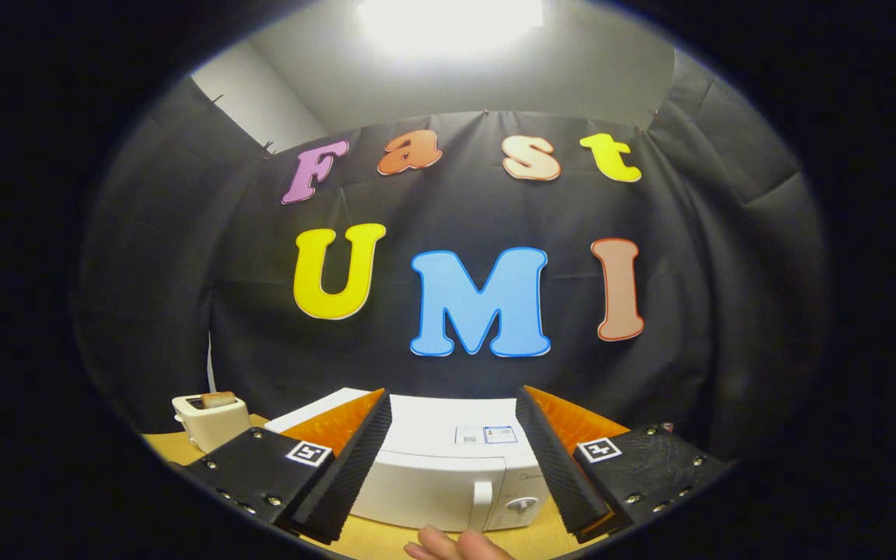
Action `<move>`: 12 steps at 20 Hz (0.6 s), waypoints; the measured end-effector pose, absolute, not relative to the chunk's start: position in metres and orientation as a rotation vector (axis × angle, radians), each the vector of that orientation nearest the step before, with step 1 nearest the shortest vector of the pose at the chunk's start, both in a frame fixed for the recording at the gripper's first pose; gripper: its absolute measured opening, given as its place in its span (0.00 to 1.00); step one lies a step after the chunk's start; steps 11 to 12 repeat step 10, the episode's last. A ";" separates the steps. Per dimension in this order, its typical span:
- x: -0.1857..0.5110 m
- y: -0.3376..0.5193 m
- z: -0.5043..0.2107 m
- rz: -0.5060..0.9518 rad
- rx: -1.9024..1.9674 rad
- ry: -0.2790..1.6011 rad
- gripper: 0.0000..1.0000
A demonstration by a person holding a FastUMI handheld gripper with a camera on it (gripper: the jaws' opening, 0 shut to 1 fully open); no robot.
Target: Open the microwave, put the food inside, and close the microwave door.
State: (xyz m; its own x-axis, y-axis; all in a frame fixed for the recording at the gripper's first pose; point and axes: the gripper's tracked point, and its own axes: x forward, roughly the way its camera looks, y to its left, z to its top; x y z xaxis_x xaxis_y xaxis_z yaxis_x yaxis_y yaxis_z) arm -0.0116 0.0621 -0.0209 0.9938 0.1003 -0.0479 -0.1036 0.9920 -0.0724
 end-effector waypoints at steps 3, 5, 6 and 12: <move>-0.017 0.071 -0.024 0.140 -0.056 0.060 0.99; -0.014 0.066 -0.026 0.123 -0.064 0.067 0.99; -0.011 0.064 -0.026 0.108 -0.073 0.065 0.99; -0.006 0.056 -0.028 0.075 -0.088 0.063 0.99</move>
